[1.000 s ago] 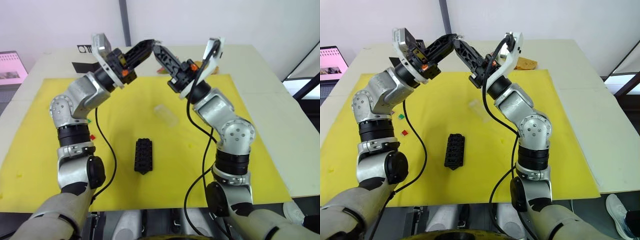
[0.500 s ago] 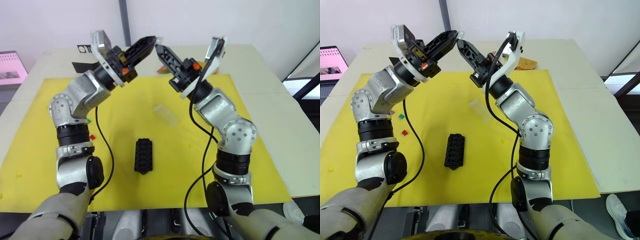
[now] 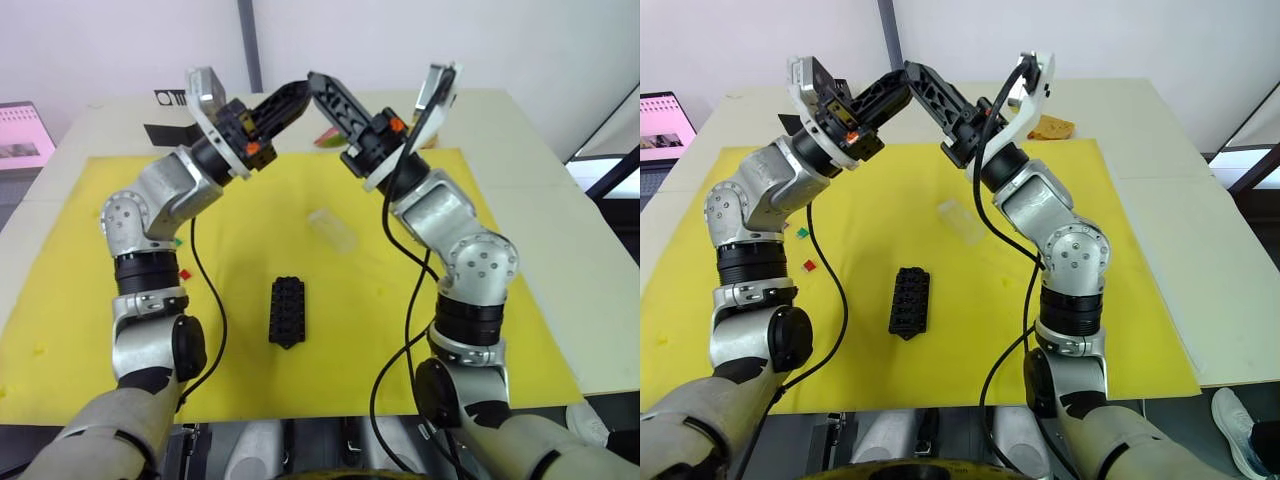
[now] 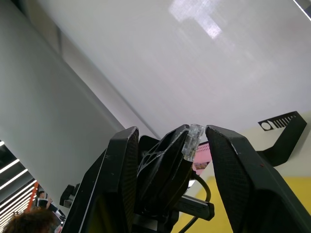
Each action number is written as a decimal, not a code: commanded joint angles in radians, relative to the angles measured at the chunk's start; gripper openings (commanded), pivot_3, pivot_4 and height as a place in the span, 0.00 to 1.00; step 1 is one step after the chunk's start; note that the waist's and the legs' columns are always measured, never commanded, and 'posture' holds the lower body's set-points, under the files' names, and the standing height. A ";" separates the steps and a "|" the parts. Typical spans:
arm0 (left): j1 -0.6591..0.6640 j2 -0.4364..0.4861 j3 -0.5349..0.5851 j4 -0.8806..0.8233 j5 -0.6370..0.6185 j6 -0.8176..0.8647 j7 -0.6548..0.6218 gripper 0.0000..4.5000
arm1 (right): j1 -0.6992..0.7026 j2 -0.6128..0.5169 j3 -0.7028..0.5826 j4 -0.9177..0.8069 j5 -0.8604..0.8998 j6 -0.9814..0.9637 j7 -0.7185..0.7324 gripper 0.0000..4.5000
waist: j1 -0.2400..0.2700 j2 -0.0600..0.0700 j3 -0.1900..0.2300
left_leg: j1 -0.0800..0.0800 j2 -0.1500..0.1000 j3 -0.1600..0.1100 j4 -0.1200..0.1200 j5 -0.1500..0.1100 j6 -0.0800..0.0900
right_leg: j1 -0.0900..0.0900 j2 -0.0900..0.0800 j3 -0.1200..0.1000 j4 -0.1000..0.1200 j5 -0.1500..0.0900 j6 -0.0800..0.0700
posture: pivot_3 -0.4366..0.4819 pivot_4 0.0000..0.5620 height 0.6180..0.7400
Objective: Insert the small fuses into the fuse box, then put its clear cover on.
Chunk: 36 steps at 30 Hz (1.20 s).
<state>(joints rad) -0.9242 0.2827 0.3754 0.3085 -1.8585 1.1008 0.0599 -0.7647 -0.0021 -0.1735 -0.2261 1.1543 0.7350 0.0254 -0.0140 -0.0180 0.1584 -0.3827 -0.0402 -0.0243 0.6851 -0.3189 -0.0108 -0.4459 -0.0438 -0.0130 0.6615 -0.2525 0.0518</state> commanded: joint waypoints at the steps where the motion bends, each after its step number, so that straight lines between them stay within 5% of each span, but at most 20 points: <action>1: -0.014 0.012 -0.001 -0.040 -0.026 -0.014 -0.009 0.00 | -0.018 -0.002 -0.004 -0.024 0.022 -0.007 0.003 0.53 | 0.000 0.000 0.000 | 0.000 0.000 0.000 0.000 0.000 0.000 | 0.000 0.000 0.000 0.000 0.000 0.000 | 0.48 0.27 1.00; 9: -0.015 0.010 0.001 -0.041 -0.022 -0.024 -0.012 0.00 | -0.009 -0.005 -0.002 -0.029 0.022 -0.007 0.001 0.53 | 0.000 0.000 0.000 | 0.000 0.000 0.000 0.000 0.000 0.000 | 0.000 0.000 0.000 0.000 0.000 0.000 | 0.48 0.27 1.00; 12: -0.014 0.010 -0.002 -0.042 -0.022 -0.028 -0.014 0.00 | -0.008 -0.005 -0.003 -0.029 0.020 -0.010 0.002 0.34 | 0.000 0.000 0.000 | 0.000 0.000 0.000 0.000 0.000 0.000 | 0.000 0.000 0.000 0.000 0.000 0.000 | 0.48 0.27 1.00; 15: -0.014 0.009 -0.006 -0.042 -0.021 -0.028 -0.018 0.00 | -0.009 -0.005 -0.003 -0.029 0.020 -0.012 0.001 0.02 | 0.000 0.000 0.000 | 0.000 0.000 0.000 0.000 0.000 0.000 | 0.000 0.000 0.000 -0.001 0.000 0.000 | 0.48 0.27 1.00; 26: 0.003 0.038 -0.028 -0.077 0.047 -0.013 -0.082 0.00 | -0.017 -0.007 -0.011 -0.039 0.062 -0.006 -0.022 0.01 | -0.001 0.000 0.000 | 0.000 0.000 0.000 -0.001 0.000 0.000 | 0.000 0.000 0.000 -0.001 0.000 0.000 | 0.48 0.27 1.00; 31: 0.033 0.177 0.013 -0.064 0.079 0.034 -0.193 0.39 | -0.018 -0.035 -0.016 -0.051 0.107 0.014 -0.024 0.00 | -0.006 0.001 0.001 | 0.000 0.000 0.000 -0.001 0.000 0.000 | 0.000 0.000 0.000 -0.001 0.000 0.000 | 0.48 0.27 1.00; 36: 0.115 0.416 -0.027 -0.163 0.272 0.110 -0.511 0.96 | -0.021 -0.119 -0.005 -0.062 0.159 0.081 0.011 0.00 | -0.007 0.003 0.002 | 0.000 0.000 0.000 -0.002 0.000 0.000 | 0.000 0.001 0.000 -0.003 0.000 0.000 | 0.48 0.27 1.00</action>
<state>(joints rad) -0.8160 0.6603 0.3625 0.2121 -1.6561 1.1968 -0.3401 -0.7631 -0.0995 -0.1783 -0.2447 1.2817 0.7955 0.0113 -0.0207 -0.0152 0.1602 -0.3831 -0.0398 -0.0243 0.6830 -0.3191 -0.0103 -0.4459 -0.0429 -0.0130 0.6584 -0.2527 0.0515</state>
